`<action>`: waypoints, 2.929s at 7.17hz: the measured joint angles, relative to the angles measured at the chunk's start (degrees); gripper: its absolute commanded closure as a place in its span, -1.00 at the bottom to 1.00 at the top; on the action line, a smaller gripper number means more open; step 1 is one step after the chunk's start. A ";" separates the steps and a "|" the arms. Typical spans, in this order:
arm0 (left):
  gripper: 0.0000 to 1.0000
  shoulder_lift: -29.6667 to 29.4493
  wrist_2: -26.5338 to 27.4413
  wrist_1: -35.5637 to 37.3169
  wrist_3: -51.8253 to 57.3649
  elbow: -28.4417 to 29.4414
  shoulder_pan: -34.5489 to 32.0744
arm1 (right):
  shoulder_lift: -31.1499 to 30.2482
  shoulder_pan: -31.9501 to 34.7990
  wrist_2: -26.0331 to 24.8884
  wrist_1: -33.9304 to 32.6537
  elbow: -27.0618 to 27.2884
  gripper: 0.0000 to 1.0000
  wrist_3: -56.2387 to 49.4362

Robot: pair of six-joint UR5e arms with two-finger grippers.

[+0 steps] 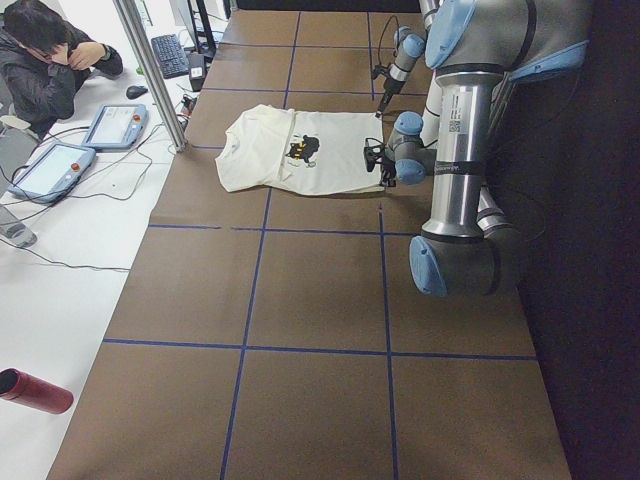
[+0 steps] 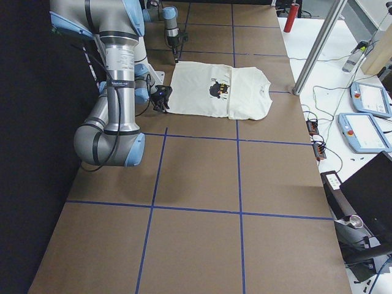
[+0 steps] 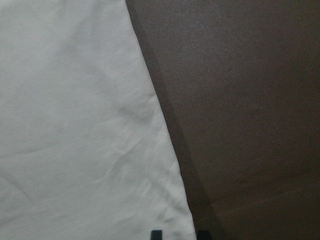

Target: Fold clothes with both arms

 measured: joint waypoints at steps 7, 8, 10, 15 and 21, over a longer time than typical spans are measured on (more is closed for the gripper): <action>1.00 -6.18 -8.26 26.10 0.48 -23.95 -2.13 | -3.66 2.03 3.26 -13.65 23.78 1.00 -0.16; 1.00 -9.98 -11.11 33.46 0.74 -28.02 -4.85 | -2.66 2.95 5.82 -19.98 29.57 1.00 -0.19; 1.00 -14.48 -14.47 39.45 5.78 -29.35 -11.27 | 2.32 8.49 11.88 -28.07 33.40 1.00 -0.84; 1.00 -19.04 -15.36 40.26 20.58 -19.18 -26.48 | 22.16 31.79 24.57 -37.61 20.38 1.00 -14.16; 1.00 -26.60 -14.62 29.87 28.79 6.38 -35.11 | 30.67 46.05 28.51 -19.95 -12.61 1.00 -22.69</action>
